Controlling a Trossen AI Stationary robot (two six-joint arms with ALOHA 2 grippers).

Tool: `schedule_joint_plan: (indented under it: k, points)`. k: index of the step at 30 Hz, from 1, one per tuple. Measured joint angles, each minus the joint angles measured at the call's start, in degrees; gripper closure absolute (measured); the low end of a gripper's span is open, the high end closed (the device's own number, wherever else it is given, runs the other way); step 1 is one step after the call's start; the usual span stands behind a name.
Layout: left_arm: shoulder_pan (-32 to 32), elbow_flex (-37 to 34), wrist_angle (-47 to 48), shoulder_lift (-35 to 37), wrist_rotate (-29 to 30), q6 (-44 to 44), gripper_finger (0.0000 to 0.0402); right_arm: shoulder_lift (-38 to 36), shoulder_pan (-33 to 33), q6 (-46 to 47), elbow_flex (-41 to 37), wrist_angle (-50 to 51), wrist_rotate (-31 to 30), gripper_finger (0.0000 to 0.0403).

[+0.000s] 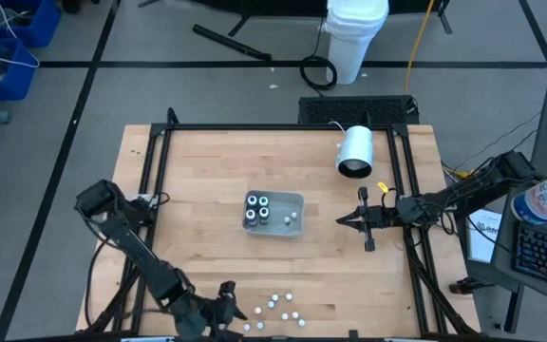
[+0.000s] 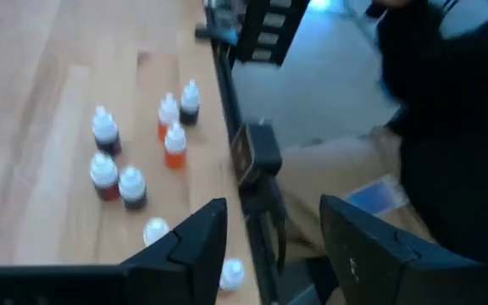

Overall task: Pick & Place food coloring
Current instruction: Put the red food coloring bottle into the gray bin

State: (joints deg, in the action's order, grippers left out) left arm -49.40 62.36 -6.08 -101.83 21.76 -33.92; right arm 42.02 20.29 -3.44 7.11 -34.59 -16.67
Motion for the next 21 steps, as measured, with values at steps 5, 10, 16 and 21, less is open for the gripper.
schedule_joint_plan:
  k: [5,10,16,21]
  points:
    - [-0.02,6.16,3.9,-8.36,-2.34,-2.62,0.017,0.0,0.0,0.02,0.0,0.13,0.0,0.0403]
    - [0.58,13.31,13.87,-12.01,-3.13,-1.17,0.013,0.0,0.0,1.46,0.0,0.16,0.0,0.0403]
    - [1.15,13.21,16.97,-12.43,-6.28,-2.62,0.0106,0.02,0.0,1.21,0.0,0.16,0.02,0.0403]
    - [1.61,13.17,19.95,-12.43,-5.21,-4.19,0.0106,0.02,0.0,0.31,0.0,-0.16,0.0,0.0403]
